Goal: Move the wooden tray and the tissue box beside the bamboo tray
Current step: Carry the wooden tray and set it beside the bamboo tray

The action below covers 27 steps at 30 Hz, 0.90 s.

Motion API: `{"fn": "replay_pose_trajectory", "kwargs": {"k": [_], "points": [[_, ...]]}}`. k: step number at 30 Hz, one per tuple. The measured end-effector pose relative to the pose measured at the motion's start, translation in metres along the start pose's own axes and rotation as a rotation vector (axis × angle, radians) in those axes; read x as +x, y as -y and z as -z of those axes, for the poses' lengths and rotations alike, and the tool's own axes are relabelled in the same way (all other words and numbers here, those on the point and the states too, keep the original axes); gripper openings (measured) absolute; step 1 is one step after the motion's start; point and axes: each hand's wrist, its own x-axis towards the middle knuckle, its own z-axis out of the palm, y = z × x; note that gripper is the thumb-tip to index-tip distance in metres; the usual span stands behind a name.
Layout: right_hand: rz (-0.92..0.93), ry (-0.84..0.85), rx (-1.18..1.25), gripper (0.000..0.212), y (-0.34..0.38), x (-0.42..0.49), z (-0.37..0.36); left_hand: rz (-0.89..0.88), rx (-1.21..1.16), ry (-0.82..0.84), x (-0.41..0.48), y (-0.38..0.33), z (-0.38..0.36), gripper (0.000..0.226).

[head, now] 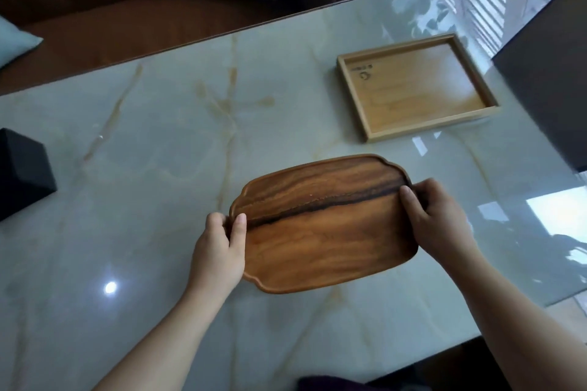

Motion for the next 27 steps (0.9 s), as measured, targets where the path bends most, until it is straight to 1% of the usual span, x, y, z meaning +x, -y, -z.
{"fn": "replay_pose_trajectory", "kwargs": {"k": [5,10,17,27], "points": [[-0.05,-0.044,-0.004,0.021,-0.051,0.021,0.039,-0.035,0.024,0.108,0.003,-0.048,-0.047,0.029],[-0.125,-0.136,-0.054,0.024,-0.098,0.04,0.081,-0.068,0.06,0.25,0.006,-0.093,-0.095,0.025],[-0.133,-0.179,-0.058,0.03,-0.128,0.066,0.115,-0.061,0.082,0.448,0.004,-0.131,-0.138,0.024],[-0.106,-0.111,-0.122,0.035,-0.142,0.099,0.126,0.008,0.07,0.526,0.0,-0.151,-0.165,0.024]]}}
